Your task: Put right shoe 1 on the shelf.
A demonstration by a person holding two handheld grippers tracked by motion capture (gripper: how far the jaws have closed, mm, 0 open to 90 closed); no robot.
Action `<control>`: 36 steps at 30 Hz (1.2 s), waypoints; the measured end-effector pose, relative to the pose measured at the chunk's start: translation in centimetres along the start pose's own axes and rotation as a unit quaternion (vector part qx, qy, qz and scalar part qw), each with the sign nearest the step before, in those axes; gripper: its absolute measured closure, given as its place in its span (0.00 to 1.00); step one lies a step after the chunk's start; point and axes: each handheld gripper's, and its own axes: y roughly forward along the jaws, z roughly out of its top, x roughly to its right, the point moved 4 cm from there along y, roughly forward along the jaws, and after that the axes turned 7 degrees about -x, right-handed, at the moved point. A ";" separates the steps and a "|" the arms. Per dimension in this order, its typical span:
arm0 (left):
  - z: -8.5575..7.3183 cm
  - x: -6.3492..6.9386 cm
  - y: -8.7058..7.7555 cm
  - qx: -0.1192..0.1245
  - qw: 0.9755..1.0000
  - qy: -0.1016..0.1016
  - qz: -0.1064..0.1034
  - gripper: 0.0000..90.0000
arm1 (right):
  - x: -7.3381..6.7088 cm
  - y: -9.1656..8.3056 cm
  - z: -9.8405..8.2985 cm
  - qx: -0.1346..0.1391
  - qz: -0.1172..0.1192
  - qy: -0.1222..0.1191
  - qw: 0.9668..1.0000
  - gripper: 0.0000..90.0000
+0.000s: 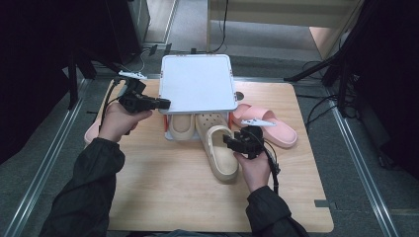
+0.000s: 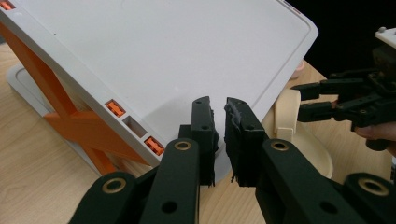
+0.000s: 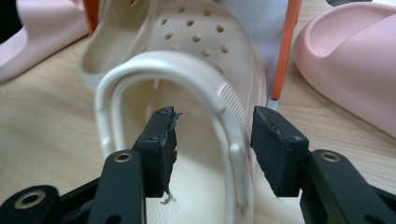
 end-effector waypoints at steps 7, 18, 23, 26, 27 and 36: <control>0.0 0.0 0.0 0.000 1.000 -0.001 -0.001 0.91 | -0.6 -2.5 -1.4 0.000 0.021 -0.016 1.000 0.56; 0.0 0.1 0.0 -0.004 1.000 0.001 0.007 0.93 | -1.4 -4.7 -6.1 0.014 0.040 -0.073 0.996 0.95; 0.0 0.2 0.0 -0.004 1.000 0.002 0.008 0.93 | -1.9 -5.0 -7.8 0.012 0.060 -0.071 0.996 1.00; 0.0 0.2 0.0 -0.003 1.000 0.005 0.009 0.93 | -2.2 -4.8 -8.7 0.005 0.064 -0.079 0.995 1.00; 0.0 0.2 0.0 -0.003 1.000 0.006 0.009 0.93 | -2.3 -4.7 -9.1 0.002 0.067 -0.079 0.995 1.00; 0.0 0.2 0.0 -0.004 1.000 0.008 0.011 0.92 | -2.2 -3.2 -11.7 -0.045 0.069 -0.072 0.994 1.00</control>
